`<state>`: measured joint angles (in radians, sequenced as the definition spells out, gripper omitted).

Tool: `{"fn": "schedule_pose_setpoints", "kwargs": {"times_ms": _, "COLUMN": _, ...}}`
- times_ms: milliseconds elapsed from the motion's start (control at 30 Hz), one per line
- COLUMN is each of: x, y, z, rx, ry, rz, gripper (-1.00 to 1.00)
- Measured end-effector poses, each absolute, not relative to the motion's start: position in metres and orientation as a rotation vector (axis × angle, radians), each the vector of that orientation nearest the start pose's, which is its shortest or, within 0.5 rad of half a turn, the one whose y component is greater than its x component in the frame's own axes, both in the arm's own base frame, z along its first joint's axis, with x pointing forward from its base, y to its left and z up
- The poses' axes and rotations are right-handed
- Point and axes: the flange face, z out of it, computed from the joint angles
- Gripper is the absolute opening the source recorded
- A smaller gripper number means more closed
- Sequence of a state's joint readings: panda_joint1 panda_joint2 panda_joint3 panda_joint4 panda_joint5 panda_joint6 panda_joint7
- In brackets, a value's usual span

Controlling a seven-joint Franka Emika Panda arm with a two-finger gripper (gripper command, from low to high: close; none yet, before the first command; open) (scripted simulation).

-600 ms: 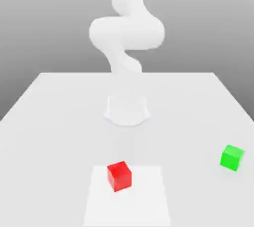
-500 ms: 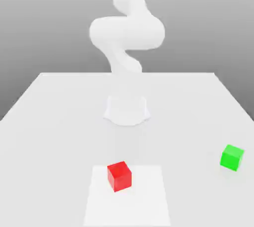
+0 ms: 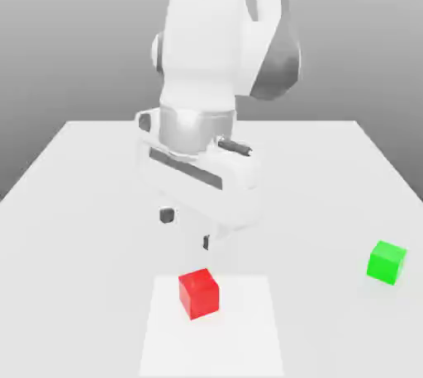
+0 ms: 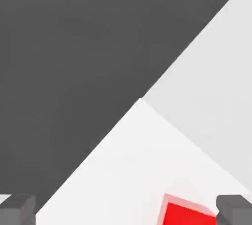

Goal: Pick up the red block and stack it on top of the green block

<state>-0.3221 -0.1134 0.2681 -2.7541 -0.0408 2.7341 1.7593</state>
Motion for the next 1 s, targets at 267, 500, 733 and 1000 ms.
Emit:
{"fn": "schedule_pose_setpoints", "kwargs": {"times_ms": 267, "x": 0.375, "y": -0.021, "z": 0.184, "rx": -1.79, "ry": 2.573, "rz": -0.005, "gripper": 0.0}}
{"fn": "schedule_pose_setpoints", "kwargs": {"times_ms": 500, "x": 0.371, "y": -0.02, "z": 0.145, "rx": -1.797, "ry": 2.574, "rz": 0.0, "gripper": -1.0}}
{"fn": "schedule_pose_setpoints", "kwargs": {"times_ms": 733, "x": 0.372, "y": -0.02, "z": 0.15, "rx": -1.794, "ry": 2.573, "rz": -0.003, "gripper": -1.0}}
{"fn": "schedule_pose_setpoints", "kwargs": {"times_ms": 1000, "x": 0.373, "y": -0.02, "z": 0.198, "rx": -1.796, "ry": 2.571, "rz": -0.005, "gripper": -1.0}}
